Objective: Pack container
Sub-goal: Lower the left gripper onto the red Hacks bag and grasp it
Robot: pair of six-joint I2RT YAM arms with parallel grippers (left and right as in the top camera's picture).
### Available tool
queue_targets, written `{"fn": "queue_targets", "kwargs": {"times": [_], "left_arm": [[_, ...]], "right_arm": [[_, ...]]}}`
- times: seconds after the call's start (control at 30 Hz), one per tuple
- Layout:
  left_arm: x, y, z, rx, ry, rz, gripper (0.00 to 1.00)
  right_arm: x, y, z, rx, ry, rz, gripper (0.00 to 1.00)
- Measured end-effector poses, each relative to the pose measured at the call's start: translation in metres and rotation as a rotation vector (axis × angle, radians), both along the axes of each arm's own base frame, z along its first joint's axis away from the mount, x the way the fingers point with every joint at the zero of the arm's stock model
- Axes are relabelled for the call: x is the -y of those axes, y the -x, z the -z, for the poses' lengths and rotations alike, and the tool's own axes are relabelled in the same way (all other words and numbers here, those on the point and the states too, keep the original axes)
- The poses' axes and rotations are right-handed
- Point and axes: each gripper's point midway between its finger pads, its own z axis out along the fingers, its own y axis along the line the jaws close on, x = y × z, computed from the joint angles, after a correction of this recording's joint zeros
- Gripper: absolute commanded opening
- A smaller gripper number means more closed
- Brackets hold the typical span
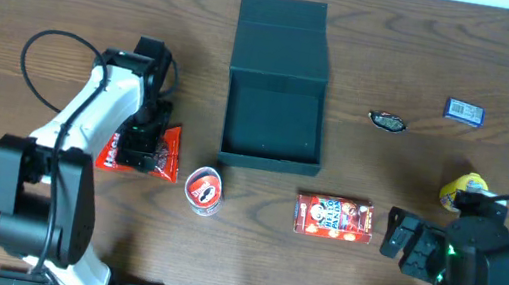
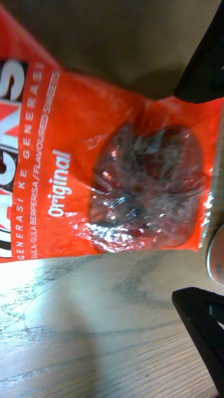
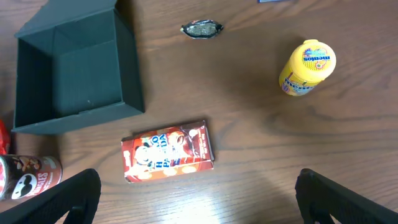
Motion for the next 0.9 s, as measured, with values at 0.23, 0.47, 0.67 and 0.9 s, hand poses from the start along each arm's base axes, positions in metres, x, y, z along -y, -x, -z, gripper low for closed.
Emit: {"fn": "queue_targets", "kwargs": {"times": [0.23,0.47,0.67,0.9], "left_arm": [[-0.004,0.008,0.019,-0.029,-0.013,0.014,0.95],[-0.007,0.011,0.030,-0.019,-0.018,0.012,0.97],[-0.007,0.010,0.031,-0.014,-0.019,0.015,0.91],[-0.008,0.009,0.031,-0.011,-0.023,0.016,0.65]], "right_arm": [[0.000,-0.001,-0.001,0.006,-0.004,0.002,0.99],[-0.002,-0.004,-0.004,0.024,-0.012,0.002,0.99],[-0.004,-0.008,-0.008,0.046,-0.021,0.002,0.99],[-0.004,-0.009,-0.009,0.051,-0.023,0.003,0.99]]}}
